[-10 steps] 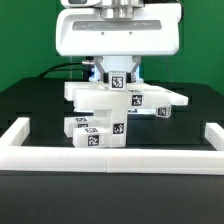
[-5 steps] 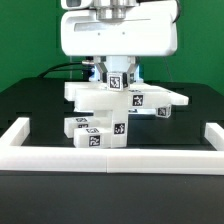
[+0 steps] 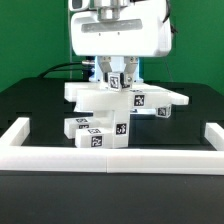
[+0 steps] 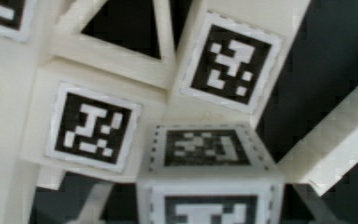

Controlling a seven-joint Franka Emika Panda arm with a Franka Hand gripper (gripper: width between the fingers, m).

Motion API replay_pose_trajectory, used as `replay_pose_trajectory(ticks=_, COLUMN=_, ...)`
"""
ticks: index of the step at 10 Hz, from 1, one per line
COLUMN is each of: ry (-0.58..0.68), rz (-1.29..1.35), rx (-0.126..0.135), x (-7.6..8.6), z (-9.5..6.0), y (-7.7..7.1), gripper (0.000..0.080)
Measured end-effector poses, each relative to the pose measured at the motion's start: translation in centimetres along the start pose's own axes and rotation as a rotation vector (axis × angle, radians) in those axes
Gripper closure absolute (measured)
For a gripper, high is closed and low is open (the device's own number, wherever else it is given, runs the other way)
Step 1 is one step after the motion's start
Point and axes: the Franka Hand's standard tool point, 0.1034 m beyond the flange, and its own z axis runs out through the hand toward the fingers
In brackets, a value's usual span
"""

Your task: Assemble chair

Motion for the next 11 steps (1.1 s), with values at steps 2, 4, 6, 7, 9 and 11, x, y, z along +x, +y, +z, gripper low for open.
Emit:
replay_pose_trajectory(ticks=2, ry=-0.003, rz=0.118, rx=0.004, x=-0.06, z=0.02, y=-0.05, gripper=0.0511)
replay_pose_trajectory(ticks=4, ry=-0.008, rz=0.226, rx=0.009, x=-0.14, z=0.04, y=-0.13, gripper=0.0511)
replay_pose_trajectory(ticks=6, ry=-0.010, rz=0.283, rx=0.011, x=-0.20, z=0.04, y=-0.19, gripper=0.0511)
replay_pose_trajectory(ticks=7, ry=-0.010, rz=0.282, rx=0.010, x=-0.25, z=0.05, y=-0.23, gripper=0.0511)
replay_pose_trajectory(ticks=9, ry=-0.010, rz=0.239, rx=0.011, x=-0.27, z=0.06, y=-0.25, gripper=0.0264)
replay_pose_trajectory(ticks=11, ry=-0.007, rz=0.091, rx=0.006, x=-0.71, z=0.09, y=-0.67, gripper=0.0186)
